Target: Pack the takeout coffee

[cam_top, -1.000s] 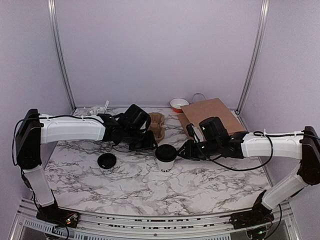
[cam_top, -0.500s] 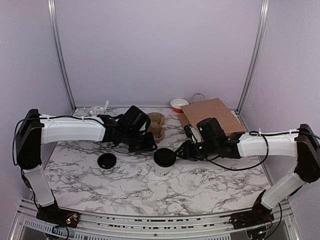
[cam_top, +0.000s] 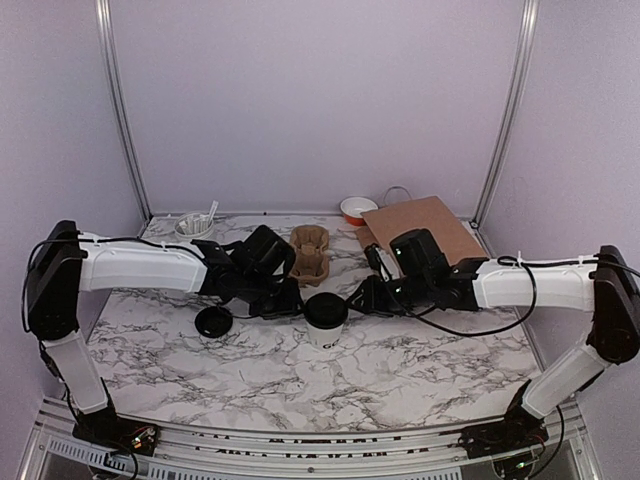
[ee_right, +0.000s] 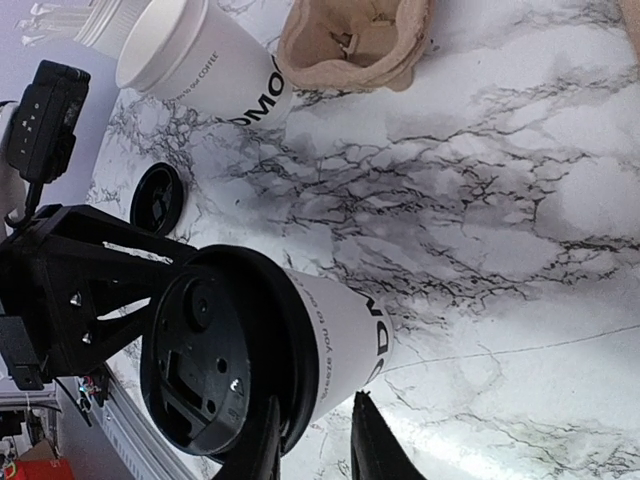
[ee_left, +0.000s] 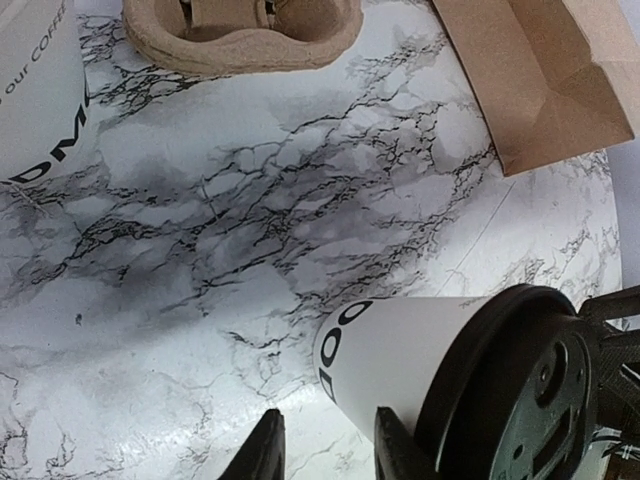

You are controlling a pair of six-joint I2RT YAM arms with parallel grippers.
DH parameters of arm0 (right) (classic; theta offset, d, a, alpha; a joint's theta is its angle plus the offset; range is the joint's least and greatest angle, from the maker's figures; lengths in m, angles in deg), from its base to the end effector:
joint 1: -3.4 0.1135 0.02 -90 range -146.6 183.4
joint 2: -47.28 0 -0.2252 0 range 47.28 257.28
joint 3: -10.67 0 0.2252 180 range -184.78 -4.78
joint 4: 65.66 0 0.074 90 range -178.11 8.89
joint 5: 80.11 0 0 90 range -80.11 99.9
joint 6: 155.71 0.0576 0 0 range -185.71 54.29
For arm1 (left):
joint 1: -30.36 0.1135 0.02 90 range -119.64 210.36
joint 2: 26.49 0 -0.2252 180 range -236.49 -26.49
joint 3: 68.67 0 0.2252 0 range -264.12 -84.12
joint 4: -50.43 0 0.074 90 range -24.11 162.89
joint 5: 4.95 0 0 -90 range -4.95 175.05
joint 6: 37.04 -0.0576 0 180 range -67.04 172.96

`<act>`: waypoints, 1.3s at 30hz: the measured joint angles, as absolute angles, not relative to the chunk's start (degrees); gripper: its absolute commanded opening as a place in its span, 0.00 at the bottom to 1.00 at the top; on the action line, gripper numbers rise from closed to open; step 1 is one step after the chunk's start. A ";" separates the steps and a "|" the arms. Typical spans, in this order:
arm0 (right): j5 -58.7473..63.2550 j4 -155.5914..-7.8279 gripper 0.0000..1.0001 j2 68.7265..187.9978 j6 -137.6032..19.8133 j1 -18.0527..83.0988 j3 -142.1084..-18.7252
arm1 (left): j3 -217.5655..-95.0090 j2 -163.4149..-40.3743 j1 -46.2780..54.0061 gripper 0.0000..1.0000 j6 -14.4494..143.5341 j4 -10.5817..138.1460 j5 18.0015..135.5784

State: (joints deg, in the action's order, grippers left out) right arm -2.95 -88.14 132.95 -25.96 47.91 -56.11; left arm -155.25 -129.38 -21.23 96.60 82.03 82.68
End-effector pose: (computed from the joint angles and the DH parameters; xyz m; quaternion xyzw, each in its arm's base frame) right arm 0.2148 0.2291 0.1791 -0.0836 0.9029 0.3500 0.2351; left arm 0.2308 -0.2950 0.1722 0.0721 0.9303 -0.2782 0.2278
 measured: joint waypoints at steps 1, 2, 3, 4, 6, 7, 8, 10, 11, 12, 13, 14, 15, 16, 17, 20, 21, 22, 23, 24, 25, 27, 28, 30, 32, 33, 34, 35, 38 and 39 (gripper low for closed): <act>-2.88 -88.60 0.24 132.99 -26.31 48.00 -56.66 | -155.10 -128.96 -21.23 0.32 96.64 82.05 82.83; -2.79 -88.86 0.24 133.06 -26.60 48.10 -57.21 | -154.95 -128.42 -21.23 0.32 96.67 82.05 83.14; -2.73 -88.95 0.24 133.15 -26.77 48.24 -57.69 | -154.73 -127.68 -21.23 0.33 96.69 82.03 83.44; -2.68 -89.10 0.24 133.23 -26.92 48.39 -58.19 | -154.46 -126.95 -21.23 0.33 96.69 82.03 83.73; -2.68 -89.23 0.23 133.41 -27.10 48.59 -58.89 | -153.92 -125.53 -21.23 0.33 96.69 82.03 84.21; -2.66 -89.45 0.23 133.54 -27.23 48.67 -59.28 | -153.52 -124.70 -21.21 0.33 96.71 82.03 84.49; -2.62 -89.50 0.24 133.63 -27.36 48.74 -59.50 | -153.18 -124.07 -21.21 0.33 96.73 82.05 84.69; -2.44 -90.04 0.23 133.67 -27.47 48.78 -59.68 | -152.48 -122.93 -21.21 0.33 96.84 82.05 84.93; -2.36 -90.33 0.23 133.67 -27.56 48.78 -59.72 | -152.28 -122.63 -21.21 0.33 96.91 82.07 84.95; -2.09 -90.63 0.23 133.67 -27.58 48.78 -59.72 | -152.24 -122.50 -21.21 0.33 96.93 82.07 84.89; -1.81 -91.07 0.23 133.67 -27.60 48.78 -59.72 | -152.21 -122.45 -21.21 0.33 96.95 82.07 84.82; -1.63 -91.33 0.23 133.67 -27.60 48.78 -59.72 | -152.21 -122.45 -21.21 0.33 96.95 82.05 84.49; -1.44 -91.70 0.23 133.67 -27.60 48.78 -59.72 | -152.21 -122.45 -21.21 0.33 96.93 82.05 84.17; -1.35 -91.94 0.23 133.67 -27.60 48.78 -59.72 | -152.21 -122.45 -21.21 0.33 96.93 82.05 83.97; -1.26 -92.14 0.23 133.67 -27.60 48.78 -59.70 | -152.24 -122.45 -21.23 0.33 96.93 82.05 83.55; -1.15 -92.29 0.23 133.65 -27.56 48.78 -59.55 | -152.30 -122.47 -21.23 0.33 96.91 82.03 82.55; -1.15 -92.27 0.23 133.65 -27.54 48.78 -59.44 | -152.32 -122.47 -21.23 0.33 96.91 82.01 82.33; -1.15 -92.27 0.23 133.63 -27.51 48.78 -59.26 | -152.43 -122.52 -21.23 0.33 96.91 82.01 82.05; -1.15 -92.32 0.23 133.63 -27.41 48.78 -59.15 | -152.54 -122.60 -21.27 0.33 96.91 81.98 81.91; -1.18 -92.29 0.23 133.63 -27.34 48.80 -59.04 | -152.67 -122.76 -21.34 0.33 96.91 81.90 81.65; -1.18 -92.29 0.23 133.63 -27.32 48.80 -58.93 | -152.74 -122.91 -21.38 0.33 96.93 81.76 81.48; -1.18 -92.29 0.23 133.63 -27.30 48.85 -58.85 | -152.74 -123.22 -21.51 0.33 96.93 81.57 81.11; -1.18 -92.29 0.23 133.63 -27.30 48.87 -58.85 | -152.74 -123.33 -21.58 0.32 96.91 81.57 81.00; -1.20 -92.27 0.23 133.63 -27.19 48.96 -58.85 | -152.76 -123.65 -21.73 0.32 96.91 81.52 80.87; -1.22 -92.27 0.23 133.63 -27.14 49.11 -58.85 | -152.76 -124.05 -21.78 0.32 96.91 81.52 80.71; -1.24 -92.27 0.23 133.63 -27.14 49.22 -58.85 | -152.76 -124.18 -21.78 0.32 96.91 81.44 80.58; -1.29 -92.27 0.23 133.63 -27.12 49.28 -58.82 | -152.83 -124.24 -21.82 0.32 96.91 81.26 80.54; -1.33 -92.25 0.23 133.63 -27.12 49.33 -58.82 | -152.85 -124.33 -21.82 0.32 96.91 81.09 80.54; -1.46 -92.18 0.23 133.63 -27.10 49.48 -58.71 | -152.87 -124.83 -21.84 0.32 96.93 80.65 80.47; -1.50 -92.10 0.23 133.63 -27.10 49.50 -58.54 | -152.87 -124.92 -21.86 0.32 96.93 80.45 80.47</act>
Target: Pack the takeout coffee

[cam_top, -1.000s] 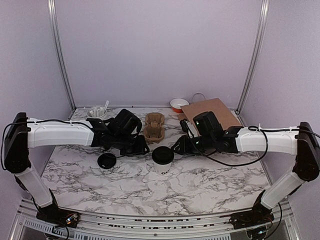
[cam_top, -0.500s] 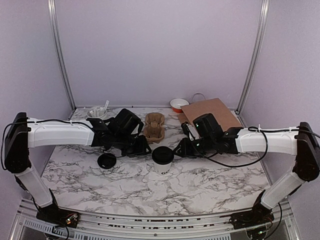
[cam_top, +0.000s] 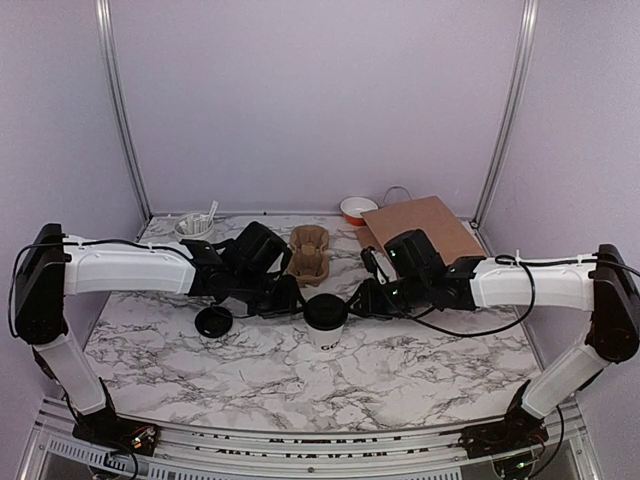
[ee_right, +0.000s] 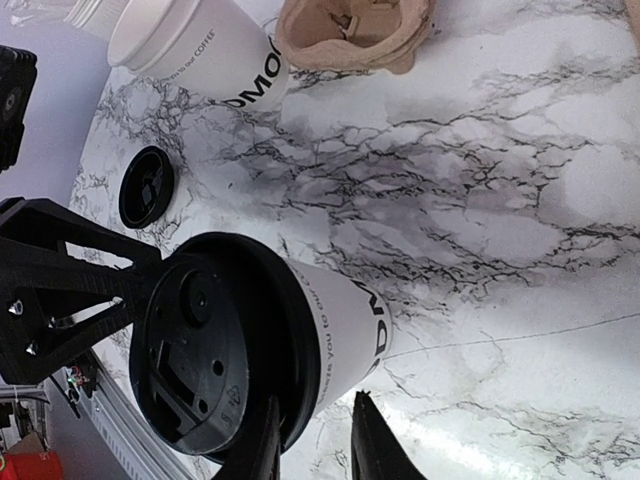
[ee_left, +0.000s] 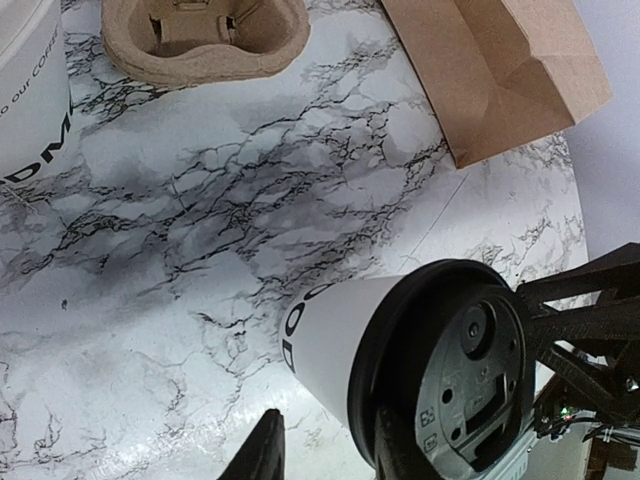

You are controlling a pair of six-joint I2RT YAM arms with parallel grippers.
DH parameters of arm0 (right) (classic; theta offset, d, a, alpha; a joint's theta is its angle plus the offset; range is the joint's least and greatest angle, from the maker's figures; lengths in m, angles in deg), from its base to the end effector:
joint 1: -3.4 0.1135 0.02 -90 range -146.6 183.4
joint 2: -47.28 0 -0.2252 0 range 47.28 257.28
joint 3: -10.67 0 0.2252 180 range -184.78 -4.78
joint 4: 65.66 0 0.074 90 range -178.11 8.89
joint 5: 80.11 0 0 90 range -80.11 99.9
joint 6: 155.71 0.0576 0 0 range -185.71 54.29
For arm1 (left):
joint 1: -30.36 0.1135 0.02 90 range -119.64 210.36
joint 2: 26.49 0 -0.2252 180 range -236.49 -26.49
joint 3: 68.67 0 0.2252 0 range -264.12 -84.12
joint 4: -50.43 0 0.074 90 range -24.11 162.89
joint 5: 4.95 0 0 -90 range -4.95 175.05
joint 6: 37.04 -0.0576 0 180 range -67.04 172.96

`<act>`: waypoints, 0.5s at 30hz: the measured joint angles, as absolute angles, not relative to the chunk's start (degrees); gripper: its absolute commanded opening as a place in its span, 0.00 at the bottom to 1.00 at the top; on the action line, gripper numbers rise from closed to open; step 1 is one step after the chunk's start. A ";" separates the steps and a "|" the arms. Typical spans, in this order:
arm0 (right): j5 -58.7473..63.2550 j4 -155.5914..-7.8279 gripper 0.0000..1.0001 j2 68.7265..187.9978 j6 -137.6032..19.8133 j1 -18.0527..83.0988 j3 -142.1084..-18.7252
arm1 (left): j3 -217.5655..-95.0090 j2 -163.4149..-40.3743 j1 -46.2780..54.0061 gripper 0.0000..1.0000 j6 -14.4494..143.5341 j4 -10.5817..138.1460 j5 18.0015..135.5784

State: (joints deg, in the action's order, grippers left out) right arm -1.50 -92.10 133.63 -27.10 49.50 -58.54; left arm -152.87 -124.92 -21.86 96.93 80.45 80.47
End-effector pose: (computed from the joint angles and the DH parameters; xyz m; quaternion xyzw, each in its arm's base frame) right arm 0.2105 0.2351 0.1819 -0.0988 0.9100 0.3316 0.2284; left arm 0.2202 -0.2916 0.1892 0.0817 0.9171 -0.3137 0.2320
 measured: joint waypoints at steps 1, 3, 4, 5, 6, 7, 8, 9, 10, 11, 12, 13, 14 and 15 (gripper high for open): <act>-1.50 -92.08 0.23 133.65 -27.08 49.50 -58.39 | -152.87 -124.94 -21.86 0.32 96.91 80.30 80.45; -1.59 -91.86 0.23 133.67 -26.90 49.53 -57.97 | -152.87 -125.03 -21.86 0.32 96.93 80.19 80.43; -1.61 -91.59 0.23 133.69 -26.86 49.53 -57.82 | -152.87 -125.07 -21.86 0.32 96.93 80.13 80.43; -1.63 -91.35 0.22 133.69 -26.79 49.53 -57.69 | -152.87 -125.14 -21.86 0.32 96.93 80.06 80.43; -1.63 -91.03 0.20 133.71 -26.71 49.53 -57.56 | -152.87 -125.16 -21.86 0.32 96.93 79.97 80.43; -1.68 -90.70 0.18 133.76 -26.68 49.53 -57.40 | -152.87 -125.23 -21.86 0.32 96.95 79.89 80.45; -1.77 -90.35 0.17 133.80 -26.66 49.53 -57.27 | -152.85 -125.34 -21.86 0.32 97.02 79.73 80.47; -1.85 -89.67 0.17 133.89 -26.49 49.53 -57.05 | -152.80 -125.47 -21.86 0.32 97.10 79.51 80.49; -1.92 -89.23 0.17 133.96 -26.47 49.50 -56.88 | -152.72 -125.51 -21.89 0.32 97.17 79.27 80.54; -2.03 -88.53 0.17 133.98 -26.44 49.50 -56.59 | -152.61 -125.51 -21.89 0.32 97.30 79.12 80.58; -2.09 -87.97 0.17 133.98 -26.42 49.50 -56.31 | -152.41 -125.53 -21.86 0.32 97.37 78.79 80.60; -2.14 -87.29 0.17 133.98 -26.38 49.50 -55.92 | -152.13 -125.53 -21.86 0.32 97.50 78.42 80.60; -2.20 -86.61 0.17 133.96 -26.29 49.50 -55.55 | -151.78 -125.51 -21.86 0.32 97.58 77.83 80.63; -2.25 -85.80 0.16 133.93 -26.25 49.48 -55.13 | -151.47 -125.49 -21.86 0.32 97.69 77.35 80.63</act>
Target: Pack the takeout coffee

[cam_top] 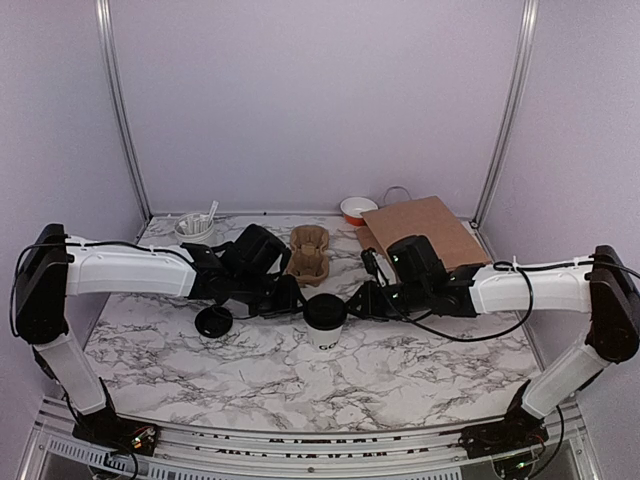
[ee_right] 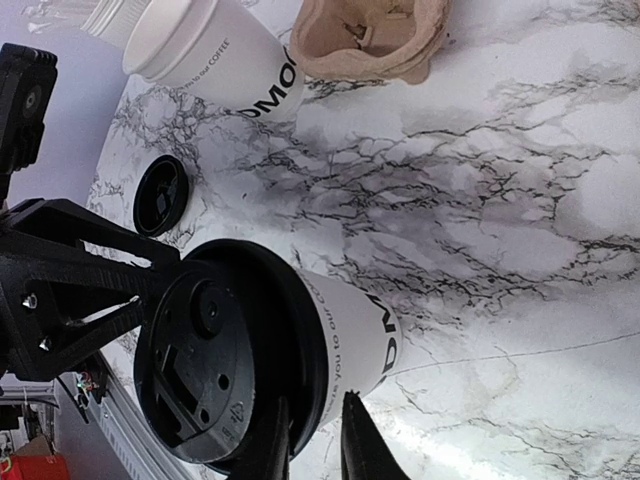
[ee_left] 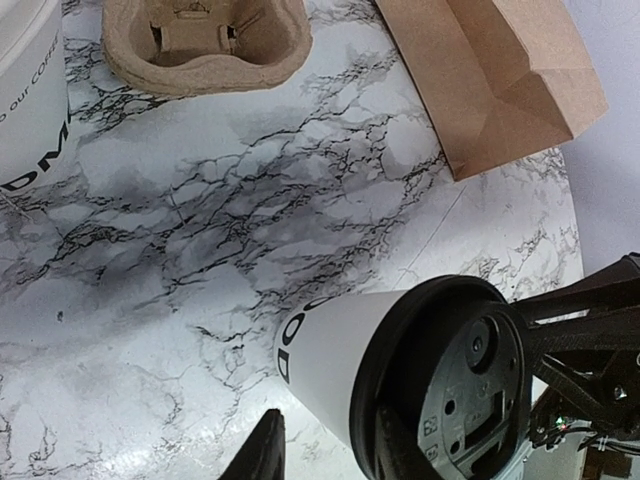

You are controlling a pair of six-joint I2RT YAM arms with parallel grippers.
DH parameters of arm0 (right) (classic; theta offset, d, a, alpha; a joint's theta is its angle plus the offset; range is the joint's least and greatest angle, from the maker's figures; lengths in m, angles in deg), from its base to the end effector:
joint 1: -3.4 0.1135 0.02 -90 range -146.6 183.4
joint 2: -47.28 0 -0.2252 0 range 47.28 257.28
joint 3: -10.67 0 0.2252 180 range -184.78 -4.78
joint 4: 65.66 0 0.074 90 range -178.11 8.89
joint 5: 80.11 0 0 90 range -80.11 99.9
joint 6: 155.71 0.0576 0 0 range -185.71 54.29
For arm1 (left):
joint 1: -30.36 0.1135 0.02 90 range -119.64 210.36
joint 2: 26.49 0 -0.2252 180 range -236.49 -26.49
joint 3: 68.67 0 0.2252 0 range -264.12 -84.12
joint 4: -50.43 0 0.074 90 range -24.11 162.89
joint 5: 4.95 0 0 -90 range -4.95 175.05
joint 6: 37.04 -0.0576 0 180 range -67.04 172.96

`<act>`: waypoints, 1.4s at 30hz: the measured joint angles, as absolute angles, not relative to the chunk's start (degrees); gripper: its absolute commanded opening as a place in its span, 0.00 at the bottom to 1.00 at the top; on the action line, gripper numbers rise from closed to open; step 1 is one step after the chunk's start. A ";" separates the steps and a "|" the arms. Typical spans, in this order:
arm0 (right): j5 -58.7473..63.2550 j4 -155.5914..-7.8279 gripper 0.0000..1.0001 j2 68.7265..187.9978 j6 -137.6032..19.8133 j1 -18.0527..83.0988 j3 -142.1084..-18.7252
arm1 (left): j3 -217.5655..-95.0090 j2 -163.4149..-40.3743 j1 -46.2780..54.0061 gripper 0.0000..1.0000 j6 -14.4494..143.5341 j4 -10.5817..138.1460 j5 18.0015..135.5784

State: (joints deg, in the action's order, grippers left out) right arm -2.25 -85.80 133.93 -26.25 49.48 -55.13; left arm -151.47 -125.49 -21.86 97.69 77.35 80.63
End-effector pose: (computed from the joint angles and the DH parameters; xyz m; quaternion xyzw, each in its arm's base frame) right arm 0.2102 0.2358 0.1727 -0.0960 0.9008 0.3507 0.2374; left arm 0.2216 -0.2931 0.1833 0.0752 0.9138 -0.3210 0.2370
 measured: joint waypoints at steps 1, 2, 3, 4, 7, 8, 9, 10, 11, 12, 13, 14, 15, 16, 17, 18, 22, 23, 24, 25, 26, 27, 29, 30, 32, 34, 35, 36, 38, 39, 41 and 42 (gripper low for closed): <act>-2.27 -84.99 0.16 133.89 -26.18 49.46 -54.69 | -150.99 -125.36 -21.86 0.32 97.82 76.58 80.73; -2.31 -84.34 0.16 133.82 -26.05 49.46 -54.34 | -150.53 -125.21 -21.86 0.32 98.00 75.99 80.80; -2.38 -83.86 0.16 133.74 -25.85 49.46 -54.04 | -150.14 -125.05 -21.86 0.32 98.11 75.43 80.82; -2.40 -83.25 0.16 133.63 -25.66 49.46 -53.64 | -149.70 -124.88 -21.86 0.32 98.22 74.86 80.84; -2.38 -82.57 0.16 133.50 -25.35 49.46 -53.25 | -148.80 -124.51 -21.86 0.32 98.63 73.59 80.95; -2.36 -82.55 0.16 133.50 -25.33 49.46 -53.25 | -148.76 -124.48 -21.86 0.32 98.65 73.48 81.00; -2.36 -82.55 0.16 133.50 -25.33 49.46 -53.25 | -148.76 -124.46 -21.89 0.32 98.68 73.46 81.02; -2.33 -82.59 0.16 133.50 -25.31 49.46 -53.27 | -148.76 -124.44 -21.89 0.32 98.68 73.46 81.02; -2.29 -82.68 0.16 133.47 -25.33 49.46 -53.36 | -148.76 -124.40 -21.91 0.32 98.65 73.48 81.06; -2.20 -82.90 0.16 133.47 -25.33 49.46 -53.51 | -148.78 -124.37 -21.93 0.32 98.65 73.48 81.11; -2.05 -83.20 0.17 133.47 -25.35 49.46 -53.71 | -148.80 -124.37 -21.97 0.32 98.63 73.52 81.19; -1.96 -83.75 0.17 133.47 -25.37 49.46 -54.04 | -148.91 -124.35 -21.99 0.32 98.61 73.66 81.28; -1.77 -84.34 0.17 133.47 -25.39 49.46 -54.41 | -149.00 -124.31 -22.06 0.32 98.59 73.83 81.48; -1.59 -85.21 0.17 133.47 -25.42 49.46 -54.89 | -149.09 -124.29 -22.13 0.32 98.55 73.98 81.63; -1.35 -86.06 0.17 133.47 -25.48 49.50 -55.37 | -149.31 -124.29 -22.17 0.32 98.44 74.27 81.70; -1.11 -86.90 0.17 133.52 -25.59 49.53 -55.85 | -149.63 -124.29 -22.26 0.32 98.26 74.75 81.72; -0.19 -90.09 0.17 133.56 -26.18 49.53 -57.88 | -150.68 -124.27 -22.72 0.33 97.32 76.63 81.67; 0.00 -90.65 0.17 133.58 -26.33 49.53 -58.47 | -150.95 -124.27 -22.85 0.33 97.12 77.17 81.67; 0.16 -91.11 0.17 133.58 -26.53 49.53 -59.09 | -151.27 -124.27 -22.87 0.33 96.93 77.74 81.70; 0.35 -91.46 0.17 133.58 -26.71 49.53 -59.83 | -151.67 -124.27 -22.91 0.33 96.67 78.27 81.70; 0.42 -91.62 0.17 133.58 -26.75 49.53 -60.11 | -151.93 -124.27 -22.96 0.33 96.49 78.46 81.72; 0.55 -91.81 0.17 133.58 -26.79 49.53 -60.51 | -152.28 -124.27 -22.98 0.33 96.34 78.79 81.72; 0.97 -92.23 0.17 133.58 -26.95 49.53 -61.03 | -152.85 -124.18 -23.00 0.33 96.03 79.30 81.94; 1.14 -92.34 0.16 133.58 -26.97 49.50 -61.18 | -152.93 -124.07 -23.00 0.33 95.99 79.40 82.07; 1.45 -92.36 0.10 133.50 -27.03 49.44 -61.23 | -153.18 -123.81 -23.00 0.33 95.77 79.93 82.22; 1.32 -92.29 0.00 133.39 -27.41 49.33 -61.23 | -153.39 -123.41 -23.00 0.33 95.51 80.26 82.61; 0.73 -91.92 0.00 133.23 -27.41 49.11 -61.21 | -153.39 -123.15 -23.00 0.33 95.40 80.43 82.72; -0.21 -91.22 0.00 133.08 -27.49 48.94 -61.18 | -153.42 -122.89 -23.00 0.33 95.33 80.58 82.81; -4.19 -87.05 0.00 132.64 -26.64 48.30 -60.55 | -153.42 -122.45 -22.91 0.32 95.14 80.76 82.99; -6.97 -83.09 0.00 132.34 -25.68 47.73 -59.48 | -153.42 -122.21 -22.85 0.32 95.07 80.83 83.03; -11.08 -76.82 0.00 132.01 -23.67 46.86 -57.40 | -153.42 -121.77 -22.78 0.30 94.94 80.85 83.07; -13.46 -73.02 0.00 131.99 -22.40 46.33 -56.05 | -153.42 -121.53 -22.74 0.29 94.92 80.87 83.09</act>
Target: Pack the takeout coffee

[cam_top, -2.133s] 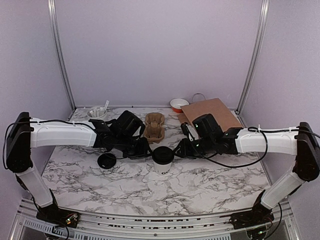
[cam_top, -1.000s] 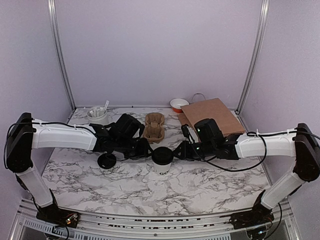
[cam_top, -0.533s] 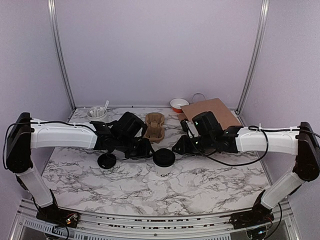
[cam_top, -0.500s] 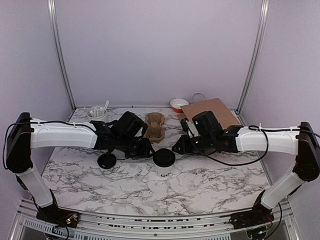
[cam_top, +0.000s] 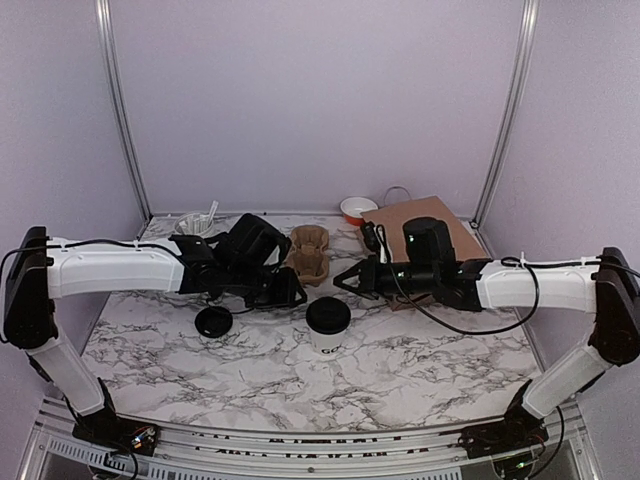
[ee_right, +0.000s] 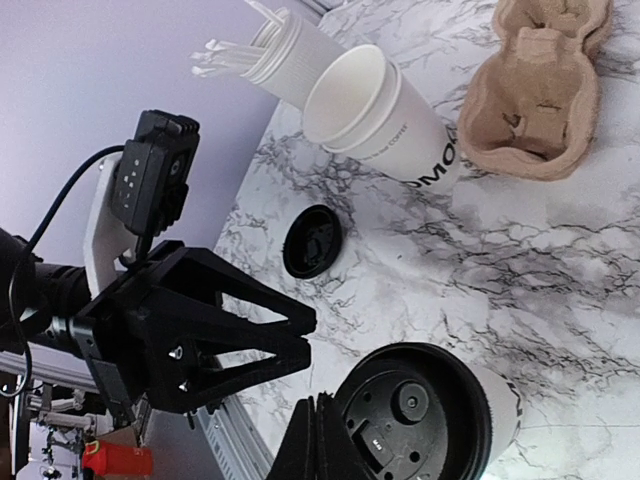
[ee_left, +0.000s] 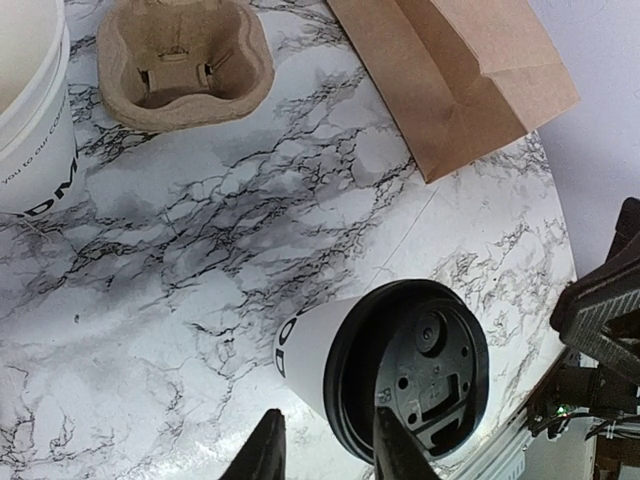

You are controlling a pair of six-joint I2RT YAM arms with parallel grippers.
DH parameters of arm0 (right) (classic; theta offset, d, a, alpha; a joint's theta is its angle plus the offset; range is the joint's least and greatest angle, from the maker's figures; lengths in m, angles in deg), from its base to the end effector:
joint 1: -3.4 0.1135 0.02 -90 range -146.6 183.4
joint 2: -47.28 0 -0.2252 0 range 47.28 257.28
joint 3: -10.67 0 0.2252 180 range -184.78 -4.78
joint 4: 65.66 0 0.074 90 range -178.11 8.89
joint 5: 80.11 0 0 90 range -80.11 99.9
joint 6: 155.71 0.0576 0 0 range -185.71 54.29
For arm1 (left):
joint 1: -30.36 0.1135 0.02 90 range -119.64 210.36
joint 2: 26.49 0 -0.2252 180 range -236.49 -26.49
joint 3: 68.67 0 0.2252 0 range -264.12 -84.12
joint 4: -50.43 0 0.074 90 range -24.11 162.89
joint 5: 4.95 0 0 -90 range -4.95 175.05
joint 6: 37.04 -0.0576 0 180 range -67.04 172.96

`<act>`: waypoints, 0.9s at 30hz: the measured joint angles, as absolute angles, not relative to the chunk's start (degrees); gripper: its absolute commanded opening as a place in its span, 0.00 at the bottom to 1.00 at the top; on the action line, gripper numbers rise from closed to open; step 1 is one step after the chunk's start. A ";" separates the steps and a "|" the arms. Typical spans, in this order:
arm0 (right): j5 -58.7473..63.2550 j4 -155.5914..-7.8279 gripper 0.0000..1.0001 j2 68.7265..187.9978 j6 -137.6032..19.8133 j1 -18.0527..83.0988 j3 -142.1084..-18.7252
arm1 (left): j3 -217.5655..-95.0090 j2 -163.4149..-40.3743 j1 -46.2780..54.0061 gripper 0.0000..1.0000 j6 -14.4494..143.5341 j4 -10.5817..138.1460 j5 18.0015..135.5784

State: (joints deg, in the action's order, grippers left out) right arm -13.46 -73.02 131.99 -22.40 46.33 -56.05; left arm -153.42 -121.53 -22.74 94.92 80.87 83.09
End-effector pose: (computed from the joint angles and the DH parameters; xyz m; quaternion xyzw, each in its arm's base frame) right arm 0.2247 0.2402 0.2139 -0.1055 0.8279 0.4828 0.2653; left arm 0.2152 -0.2899 0.2118 0.0953 0.9039 -0.3179 0.2699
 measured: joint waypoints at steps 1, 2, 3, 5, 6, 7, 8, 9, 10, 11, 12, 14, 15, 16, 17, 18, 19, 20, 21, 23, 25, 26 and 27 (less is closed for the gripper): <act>-15.36 -69.98 0.00 132.01 -20.94 45.94 -54.91 | -153.42 -121.27 -22.67 0.29 94.92 80.89 83.14; -16.76 -67.84 0.00 132.01 -20.11 45.72 -54.15 | -153.42 -120.92 -22.54 0.29 94.90 80.89 83.18; -17.96 -65.98 0.00 132.01 -19.10 45.55 -53.60 | -153.39 -120.57 -22.43 0.29 94.74 80.89 83.20; -20.08 -62.46 0.00 132.25 -17.44 45.48 -53.23 | -153.39 -119.74 -22.19 0.29 94.72 80.89 83.29; -21.04 -60.58 0.00 132.49 -16.78 45.48 -53.21 | -153.39 -119.37 -22.15 0.29 94.72 80.87 83.40; -21.90 -58.68 0.00 132.88 -16.00 45.48 -53.12 | -153.39 -119.02 -22.13 0.29 94.72 80.87 83.49; -22.66 -56.97 0.00 133.50 -15.21 45.48 -52.90 | -153.39 -118.74 -22.10 0.29 94.72 80.85 83.58; -23.16 -55.88 0.00 134.39 -14.66 45.48 -52.62 | -153.37 -118.50 -22.06 0.30 94.74 80.85 83.62; -23.60 -54.92 0.00 135.51 -14.25 45.46 -52.20 | -153.37 -118.36 -22.06 0.30 94.74 80.85 83.62; -24.13 -53.87 0.00 137.43 -13.59 45.44 -51.52 | -153.37 -118.28 -22.06 0.30 94.74 80.83 83.62; -24.41 -53.45 0.00 139.24 -13.07 45.42 -50.85 | -153.37 -118.23 -22.06 0.30 94.74 80.83 83.62; -26.20 -50.35 0.00 143.66 -10.75 45.24 -48.20 | -153.37 -118.23 -22.06 0.30 94.76 80.85 83.62; -26.95 -46.98 0.00 144.34 -9.72 44.94 -48.05 | -153.37 -118.21 -22.06 0.30 94.76 80.85 83.60; -27.27 -45.45 0.00 144.47 -8.72 44.83 -47.66 | -153.37 -118.21 -22.08 0.30 94.76 80.83 83.60; -27.45 -44.19 0.00 144.69 -8.08 44.78 -47.17 | -153.37 -118.19 -22.06 0.30 94.76 80.83 83.60; -27.75 -43.14 0.00 144.80 -7.52 44.78 -46.85 | -153.37 -118.19 -22.06 0.30 94.76 80.80 83.60; -27.78 -42.81 0.00 144.80 -7.28 44.78 -46.74 | -153.37 -118.17 -22.06 0.30 94.76 80.83 83.58; -27.73 -42.85 0.00 144.77 -7.17 44.78 -46.76 | -153.37 -118.17 -22.06 0.30 94.76 80.80 83.58; -27.69 -43.16 0.00 144.75 -7.19 44.78 -46.87 | -153.37 -118.17 -22.06 0.30 94.76 80.80 83.58; -27.51 -44.38 0.00 144.49 -7.38 44.78 -47.26 | -153.37 -118.17 -22.06 0.30 94.76 80.78 83.55; -27.32 -46.35 0.00 144.10 -7.69 44.78 -47.85 | -153.37 -118.17 -22.06 0.29 94.76 80.76 83.47; -27.27 -47.12 0.00 143.99 -7.87 44.78 -48.14 | -153.37 -118.17 -22.06 0.26 94.76 80.78 83.44; -27.25 -48.10 0.00 143.88 -8.08 44.78 -48.53 | -153.37 -118.17 -22.06 0.20 94.74 80.74 83.29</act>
